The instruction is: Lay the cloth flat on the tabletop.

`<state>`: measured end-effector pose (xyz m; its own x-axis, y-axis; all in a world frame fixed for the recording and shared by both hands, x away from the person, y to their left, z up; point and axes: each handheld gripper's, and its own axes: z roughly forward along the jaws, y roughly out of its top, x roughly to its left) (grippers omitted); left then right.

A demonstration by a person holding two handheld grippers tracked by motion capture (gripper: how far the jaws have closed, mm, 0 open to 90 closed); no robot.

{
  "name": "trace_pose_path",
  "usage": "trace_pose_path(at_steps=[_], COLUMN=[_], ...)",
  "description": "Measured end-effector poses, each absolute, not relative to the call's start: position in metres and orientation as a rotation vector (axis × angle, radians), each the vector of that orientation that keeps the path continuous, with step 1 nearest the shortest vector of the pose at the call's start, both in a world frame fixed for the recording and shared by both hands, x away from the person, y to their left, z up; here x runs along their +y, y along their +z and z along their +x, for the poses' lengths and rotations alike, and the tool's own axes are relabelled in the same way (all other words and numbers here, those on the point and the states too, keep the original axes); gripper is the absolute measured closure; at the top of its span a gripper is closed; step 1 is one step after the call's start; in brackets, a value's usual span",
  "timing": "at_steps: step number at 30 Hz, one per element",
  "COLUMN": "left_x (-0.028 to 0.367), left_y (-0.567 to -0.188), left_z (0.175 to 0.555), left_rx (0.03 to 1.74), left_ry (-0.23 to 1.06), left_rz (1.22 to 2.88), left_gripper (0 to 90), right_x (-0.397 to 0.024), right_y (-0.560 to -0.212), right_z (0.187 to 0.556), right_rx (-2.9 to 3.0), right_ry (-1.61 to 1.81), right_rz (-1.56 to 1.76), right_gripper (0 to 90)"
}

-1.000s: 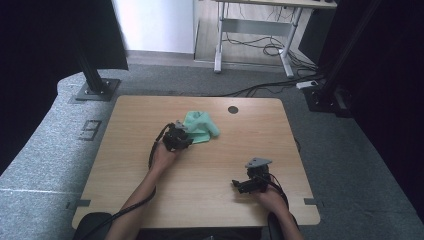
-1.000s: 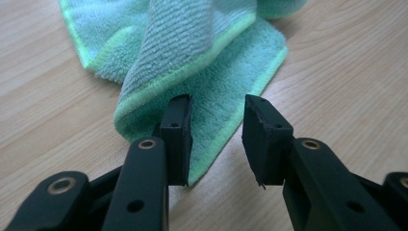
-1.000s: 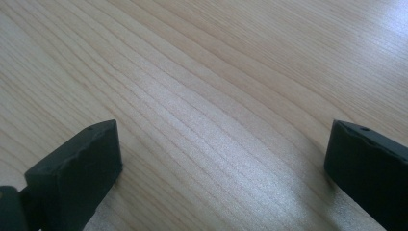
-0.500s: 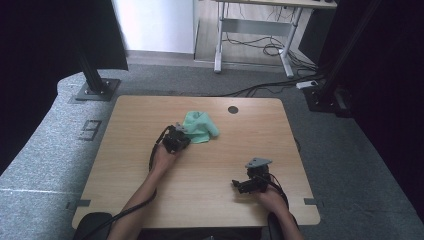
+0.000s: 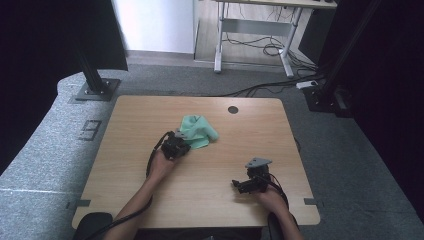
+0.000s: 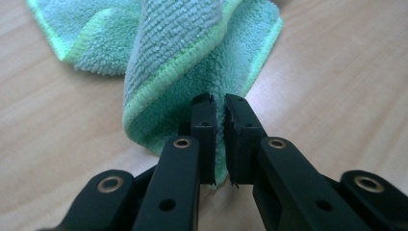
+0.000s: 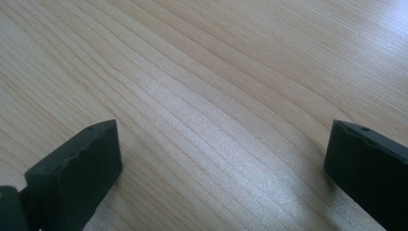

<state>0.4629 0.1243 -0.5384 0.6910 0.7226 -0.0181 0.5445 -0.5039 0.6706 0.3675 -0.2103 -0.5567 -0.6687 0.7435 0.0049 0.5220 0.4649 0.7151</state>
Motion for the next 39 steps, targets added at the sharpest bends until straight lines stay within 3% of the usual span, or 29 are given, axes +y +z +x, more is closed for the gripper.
trace_pose_path(at_steps=[23, 30, 39], left_x=[0.147, 0.146, 0.119], left_y=[-0.537, -0.528, -0.481], left_z=[0.389, 0.384, 0.393], left_rx=[0.885, 0.859, 0.748], left_ry=[0.260, 0.200, 0.261], left_rz=[2.267, 2.251, 2.214], left_gripper=[80.1, 64.2, 54.2], right_x=[-0.210, -0.210, -0.210], right_y=[-0.557, -0.557, -0.557], right_z=[0.368, 0.368, 0.368], right_rx=[2.410, 2.410, 2.410], right_ry=[1.018, 1.017, 1.017], right_rz=[1.077, 1.077, 1.077], right_gripper=[0.0, 0.0, 0.0])
